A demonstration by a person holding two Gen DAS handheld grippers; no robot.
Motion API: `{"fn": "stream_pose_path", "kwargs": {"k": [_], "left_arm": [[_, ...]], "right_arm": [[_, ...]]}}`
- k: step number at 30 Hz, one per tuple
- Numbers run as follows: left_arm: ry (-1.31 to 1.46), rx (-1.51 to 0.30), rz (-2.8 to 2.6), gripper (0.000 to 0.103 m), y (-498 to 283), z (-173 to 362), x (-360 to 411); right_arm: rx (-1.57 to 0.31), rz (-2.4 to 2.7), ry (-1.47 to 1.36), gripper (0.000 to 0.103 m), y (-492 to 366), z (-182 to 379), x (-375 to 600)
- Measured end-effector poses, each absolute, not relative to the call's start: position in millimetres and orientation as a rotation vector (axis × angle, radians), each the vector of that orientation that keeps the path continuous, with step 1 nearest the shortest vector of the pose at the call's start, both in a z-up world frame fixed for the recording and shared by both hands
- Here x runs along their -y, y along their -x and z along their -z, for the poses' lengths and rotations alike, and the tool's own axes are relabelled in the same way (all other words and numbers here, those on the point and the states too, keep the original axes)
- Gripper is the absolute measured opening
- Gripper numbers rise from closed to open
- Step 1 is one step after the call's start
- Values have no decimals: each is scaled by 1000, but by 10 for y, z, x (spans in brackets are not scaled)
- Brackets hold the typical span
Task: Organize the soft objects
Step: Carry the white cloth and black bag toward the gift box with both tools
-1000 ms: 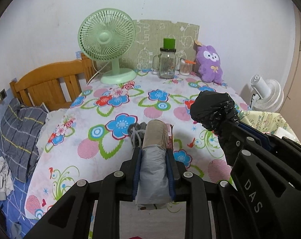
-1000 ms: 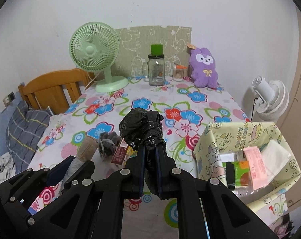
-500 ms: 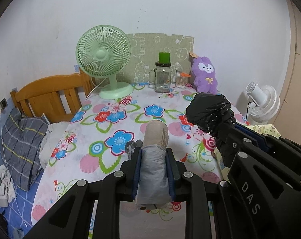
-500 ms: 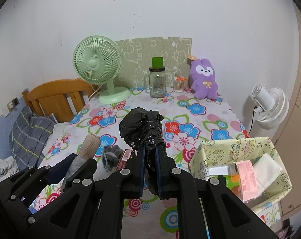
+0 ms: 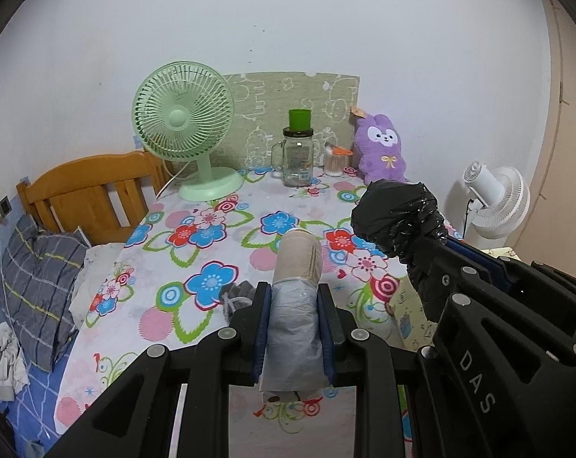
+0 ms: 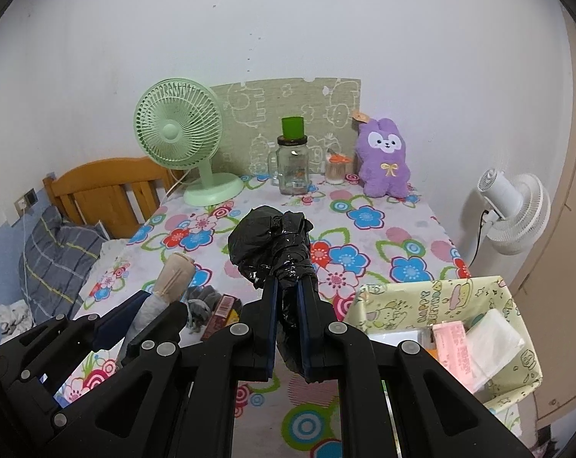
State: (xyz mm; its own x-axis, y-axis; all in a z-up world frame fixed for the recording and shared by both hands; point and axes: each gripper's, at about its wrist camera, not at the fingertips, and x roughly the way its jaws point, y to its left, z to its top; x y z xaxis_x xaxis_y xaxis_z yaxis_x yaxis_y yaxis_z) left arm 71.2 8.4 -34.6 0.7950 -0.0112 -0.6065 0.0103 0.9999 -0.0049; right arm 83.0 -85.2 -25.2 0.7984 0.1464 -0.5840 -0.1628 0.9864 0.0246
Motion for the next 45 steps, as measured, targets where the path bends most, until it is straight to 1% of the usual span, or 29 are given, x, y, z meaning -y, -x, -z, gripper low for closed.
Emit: {"fn": "stream_pose_path", "kwargs": {"k": [19,45], "left_arm": [[-17,-636,81,22,-776,322,407],[-62,-664,214,22,-932,474,1079]], "right_arm": [[-614,-116,13,13,-810,179,1357],[-638,8,-17,13,-868,324,2006]]}}
